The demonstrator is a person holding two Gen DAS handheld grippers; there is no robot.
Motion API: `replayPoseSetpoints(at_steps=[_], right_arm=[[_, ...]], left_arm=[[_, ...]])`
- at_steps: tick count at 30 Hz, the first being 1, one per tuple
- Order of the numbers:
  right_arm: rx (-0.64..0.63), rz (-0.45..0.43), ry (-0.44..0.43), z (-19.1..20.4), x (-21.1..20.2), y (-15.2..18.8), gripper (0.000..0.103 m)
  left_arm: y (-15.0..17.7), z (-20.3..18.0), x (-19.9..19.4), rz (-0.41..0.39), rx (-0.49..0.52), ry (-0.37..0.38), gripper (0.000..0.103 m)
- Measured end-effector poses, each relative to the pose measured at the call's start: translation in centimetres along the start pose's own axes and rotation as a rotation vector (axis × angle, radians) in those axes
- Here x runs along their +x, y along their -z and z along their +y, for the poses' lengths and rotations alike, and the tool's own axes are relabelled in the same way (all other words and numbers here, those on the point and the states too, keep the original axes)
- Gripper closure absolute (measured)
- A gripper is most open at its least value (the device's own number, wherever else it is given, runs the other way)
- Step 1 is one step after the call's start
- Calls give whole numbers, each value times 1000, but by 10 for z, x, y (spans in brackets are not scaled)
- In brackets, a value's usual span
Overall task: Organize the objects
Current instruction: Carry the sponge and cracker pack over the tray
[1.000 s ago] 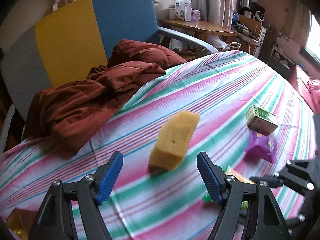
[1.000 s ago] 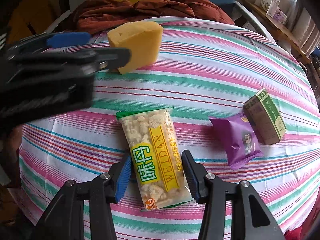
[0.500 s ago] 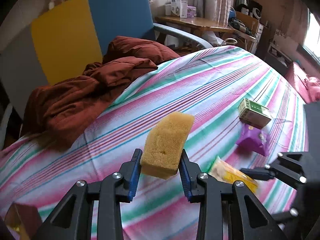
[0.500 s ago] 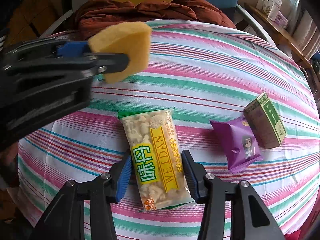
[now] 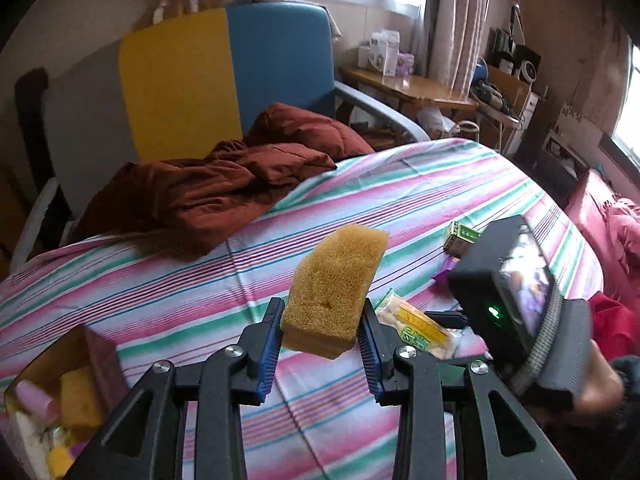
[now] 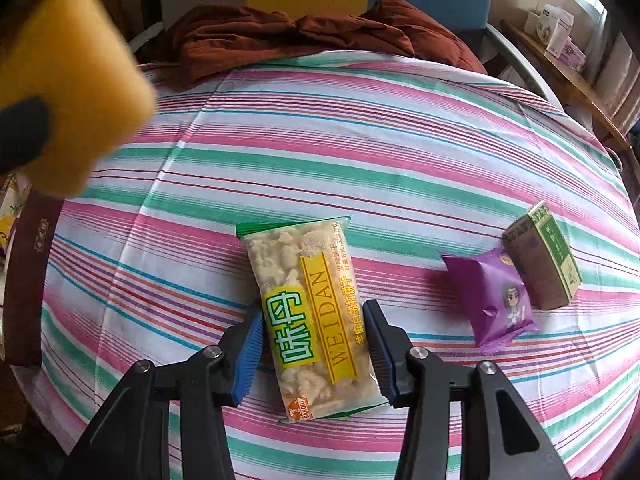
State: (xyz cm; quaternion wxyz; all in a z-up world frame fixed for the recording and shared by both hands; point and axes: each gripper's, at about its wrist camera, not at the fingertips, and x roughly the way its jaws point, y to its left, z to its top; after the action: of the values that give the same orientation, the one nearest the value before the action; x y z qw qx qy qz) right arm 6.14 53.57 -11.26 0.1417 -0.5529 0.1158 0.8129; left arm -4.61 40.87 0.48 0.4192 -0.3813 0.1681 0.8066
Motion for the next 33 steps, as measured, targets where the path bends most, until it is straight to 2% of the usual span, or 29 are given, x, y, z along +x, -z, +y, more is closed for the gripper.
replayPoseSetpoints(at_steps=[14, 16, 25, 27, 30, 32, 33], right_arm=[[-8, -6, 16, 7, -5, 1, 55], [-15, -6, 20, 2, 6, -4, 55], [-9, 14, 13, 18, 5, -3, 55], [2, 22, 4, 24, 27, -21, 55], [7, 30, -7, 35, 27, -22, 55], [6, 34, -18, 45, 26, -22, 55], [5, 34, -21, 54, 14, -8, 55]], left_arm=[[45, 26, -88, -94, -58, -74, 67], [52, 31, -97, -101, -68, -87, 67], [83, 61, -117, -102, -116, -141, 67], [90, 68, -122, -100, -133, -143, 67], [103, 84, -124, -88, -175, -145, 67], [111, 94, -127, -87, -203, -149, 67], [115, 100, -128, -87, -216, -155, 67]])
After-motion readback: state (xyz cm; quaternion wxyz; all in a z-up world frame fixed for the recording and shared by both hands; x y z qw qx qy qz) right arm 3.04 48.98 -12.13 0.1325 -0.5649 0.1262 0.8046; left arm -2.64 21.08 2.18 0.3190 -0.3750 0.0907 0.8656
